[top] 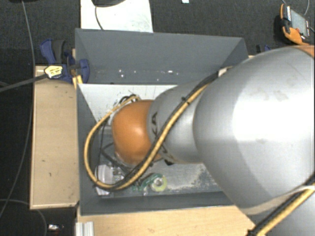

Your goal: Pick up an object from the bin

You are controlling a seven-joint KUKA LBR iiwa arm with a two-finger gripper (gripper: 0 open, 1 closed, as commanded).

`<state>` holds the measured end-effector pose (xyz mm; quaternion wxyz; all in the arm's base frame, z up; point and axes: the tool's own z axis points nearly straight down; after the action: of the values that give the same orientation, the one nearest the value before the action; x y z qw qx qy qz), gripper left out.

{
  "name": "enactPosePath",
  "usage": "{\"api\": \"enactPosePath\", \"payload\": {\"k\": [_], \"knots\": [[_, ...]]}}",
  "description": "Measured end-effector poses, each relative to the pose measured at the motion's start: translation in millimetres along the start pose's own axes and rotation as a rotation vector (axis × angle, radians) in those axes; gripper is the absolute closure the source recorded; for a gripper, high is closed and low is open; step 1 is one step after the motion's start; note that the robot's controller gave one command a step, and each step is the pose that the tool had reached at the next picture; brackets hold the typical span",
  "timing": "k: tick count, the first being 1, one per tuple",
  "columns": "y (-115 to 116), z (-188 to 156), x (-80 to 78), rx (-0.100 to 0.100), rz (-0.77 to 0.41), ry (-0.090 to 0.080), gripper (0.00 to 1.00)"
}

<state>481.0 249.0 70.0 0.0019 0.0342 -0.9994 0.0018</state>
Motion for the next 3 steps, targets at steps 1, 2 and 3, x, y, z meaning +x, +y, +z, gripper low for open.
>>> {"api": "enactPosePath", "payload": {"k": [1, 2, 3], "knots": [[-0.1, -21.2, 1.9, 0.000, 0.003, 0.005, 1.00], [-0.1, -51.1, 1.4, -0.001, 0.005, 0.003, 1.00], [-0.1, -77.2, 0.9, -0.002, 0.006, 0.001, 1.00]]}}
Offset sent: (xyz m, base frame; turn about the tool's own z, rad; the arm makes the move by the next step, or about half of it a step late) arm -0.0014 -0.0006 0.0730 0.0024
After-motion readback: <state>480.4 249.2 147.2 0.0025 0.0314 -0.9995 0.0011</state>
